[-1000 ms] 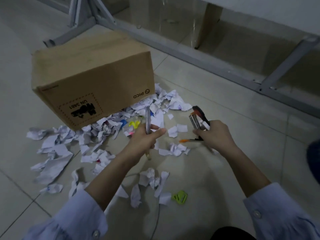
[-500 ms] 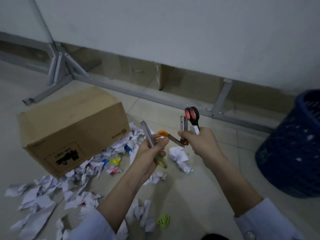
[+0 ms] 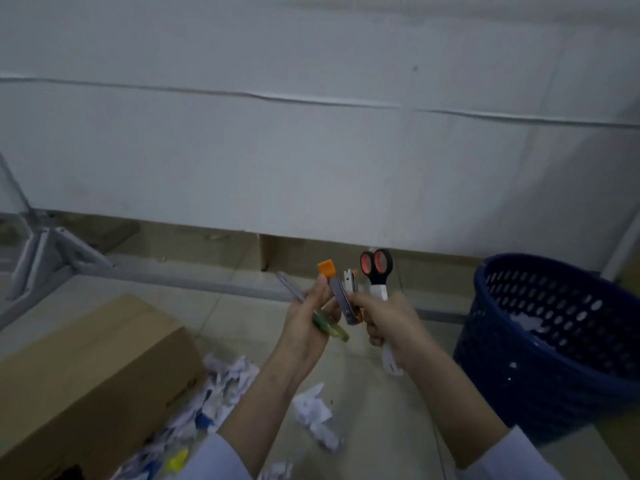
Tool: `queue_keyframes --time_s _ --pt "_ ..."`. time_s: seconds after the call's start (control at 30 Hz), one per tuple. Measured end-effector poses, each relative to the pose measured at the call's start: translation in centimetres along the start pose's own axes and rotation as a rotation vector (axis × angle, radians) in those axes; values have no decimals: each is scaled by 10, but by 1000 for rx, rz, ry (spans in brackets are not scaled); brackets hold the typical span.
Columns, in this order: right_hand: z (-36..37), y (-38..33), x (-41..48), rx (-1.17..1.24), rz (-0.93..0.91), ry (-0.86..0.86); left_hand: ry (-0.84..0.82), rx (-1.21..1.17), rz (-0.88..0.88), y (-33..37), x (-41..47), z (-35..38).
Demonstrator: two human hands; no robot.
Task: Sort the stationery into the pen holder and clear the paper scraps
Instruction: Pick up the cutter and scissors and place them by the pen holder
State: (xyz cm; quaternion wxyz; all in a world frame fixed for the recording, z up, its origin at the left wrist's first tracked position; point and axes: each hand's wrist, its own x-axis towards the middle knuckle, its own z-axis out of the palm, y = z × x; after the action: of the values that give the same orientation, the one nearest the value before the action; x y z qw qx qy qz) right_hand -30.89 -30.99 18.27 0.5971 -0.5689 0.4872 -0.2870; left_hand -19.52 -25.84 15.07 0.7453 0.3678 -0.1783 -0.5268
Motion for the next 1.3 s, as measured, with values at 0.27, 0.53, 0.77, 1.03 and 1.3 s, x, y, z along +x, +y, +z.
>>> queue_keyframes --time_s 0.27,0.53,0.77,1.03,1.3 --pt "-58 -62 37 31 40 77 -24 -72 -128 2 64 89" --pt "-145 -115 32 91 38 209 -25 89 -184 -11 108 176" --pt "-248 -160 9 114 32 317 -349 251 -157 -14 117 281" --pt "-355 -235 -43 225 -44 467 -713 155 -276 -28 114 455" --pt "-438 -322 -90 362 -68 567 -989 72 -308 7 94 604"
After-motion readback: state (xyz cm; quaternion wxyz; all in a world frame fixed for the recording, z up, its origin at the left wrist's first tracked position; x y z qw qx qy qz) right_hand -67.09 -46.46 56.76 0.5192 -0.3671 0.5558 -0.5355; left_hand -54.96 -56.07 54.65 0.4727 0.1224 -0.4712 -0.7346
